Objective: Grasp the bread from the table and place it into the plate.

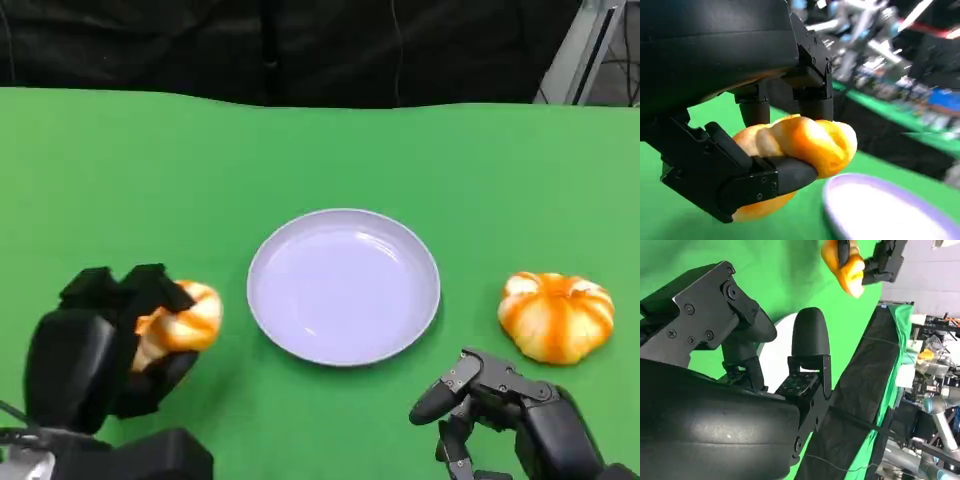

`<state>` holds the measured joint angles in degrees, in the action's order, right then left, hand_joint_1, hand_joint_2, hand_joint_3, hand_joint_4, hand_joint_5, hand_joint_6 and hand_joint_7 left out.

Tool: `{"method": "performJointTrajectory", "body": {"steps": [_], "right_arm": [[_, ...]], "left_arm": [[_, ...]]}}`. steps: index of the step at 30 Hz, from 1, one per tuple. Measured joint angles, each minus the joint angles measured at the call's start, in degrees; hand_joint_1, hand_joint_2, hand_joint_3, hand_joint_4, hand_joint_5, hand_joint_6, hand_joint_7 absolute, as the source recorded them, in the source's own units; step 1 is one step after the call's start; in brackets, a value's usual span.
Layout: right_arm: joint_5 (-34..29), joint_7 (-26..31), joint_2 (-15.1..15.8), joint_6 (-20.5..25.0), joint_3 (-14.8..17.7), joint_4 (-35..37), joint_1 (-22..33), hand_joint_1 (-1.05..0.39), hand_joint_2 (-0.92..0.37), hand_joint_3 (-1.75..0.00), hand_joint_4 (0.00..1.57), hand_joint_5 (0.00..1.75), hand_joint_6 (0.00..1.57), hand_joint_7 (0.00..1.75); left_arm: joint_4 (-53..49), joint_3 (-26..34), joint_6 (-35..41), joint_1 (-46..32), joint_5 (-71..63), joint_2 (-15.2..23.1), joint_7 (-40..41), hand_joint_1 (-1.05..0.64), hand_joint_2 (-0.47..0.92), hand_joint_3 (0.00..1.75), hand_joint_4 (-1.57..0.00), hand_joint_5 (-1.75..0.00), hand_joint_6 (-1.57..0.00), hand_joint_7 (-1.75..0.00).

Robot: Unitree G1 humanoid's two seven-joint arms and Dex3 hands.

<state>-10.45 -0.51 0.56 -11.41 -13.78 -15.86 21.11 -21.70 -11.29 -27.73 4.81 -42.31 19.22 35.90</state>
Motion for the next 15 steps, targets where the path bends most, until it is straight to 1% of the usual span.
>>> {"method": "performJointTrajectory", "body": {"steps": [4,8,9,10,12,15], "right_arm": [[0.0,-0.01,0.25,0.0,0.02,0.0,-0.01,0.05,-0.44,-1.3,0.69,1.66,0.72,1.34],[0.0,-0.01,0.43,0.0,0.05,0.0,0.01,0.05,-0.44,-1.29,0.69,1.66,0.72,1.35],[0.0,-0.01,0.45,0.0,0.05,0.0,0.01,0.05,-0.44,-1.29,0.68,1.66,0.72,1.34],[0.03,0.0,0.45,-0.02,0.06,0.0,0.09,0.06,-0.44,-1.29,0.68,1.66,0.72,1.34],[0.08,-0.03,0.46,0.02,0.06,0.03,-0.05,0.05,-0.43,-1.29,0.68,1.66,0.72,1.34],[-0.02,0.03,0.32,0.0,-0.22,-0.01,0.06,0.04,-0.43,-1.27,0.7,1.65,0.73,1.33]], "left_arm": [[-0.34,-1.78,-3.23,4.14,-2.38,-0.44,3.68,-0.21,0.48,1.28,-0.88,-1.75,-0.65,-1.75],[-0.96,-2.48,-3.8,5.03,-2.8,-1.0,4.53,-0.21,0.47,1.29,-0.88,-1.75,-0.65,-1.75],[-1.2,-2.55,-3.82,5.03,-2.84,-1.01,4.69,-0.24,0.41,1.39,-0.91,-1.75,-0.67,-1.74],[-1.91,-2.96,-3.79,5.61,-2.93,-1.23,4.73,-0.24,0.39,1.43,-0.92,-1.75,-0.68,-1.74],[-3.42,-4.86,-3.65,8.38,-3.37,-2.79,4.25,-0.25,0.36,1.47,-0.93,-1.75,-0.69,-1.74],[-5.36,-7.94,-3.47,13.71,-4.06,-6.15,3.25,-0.23,0.34,1.46,-0.94,-1.75,-0.71,-1.75]]}}
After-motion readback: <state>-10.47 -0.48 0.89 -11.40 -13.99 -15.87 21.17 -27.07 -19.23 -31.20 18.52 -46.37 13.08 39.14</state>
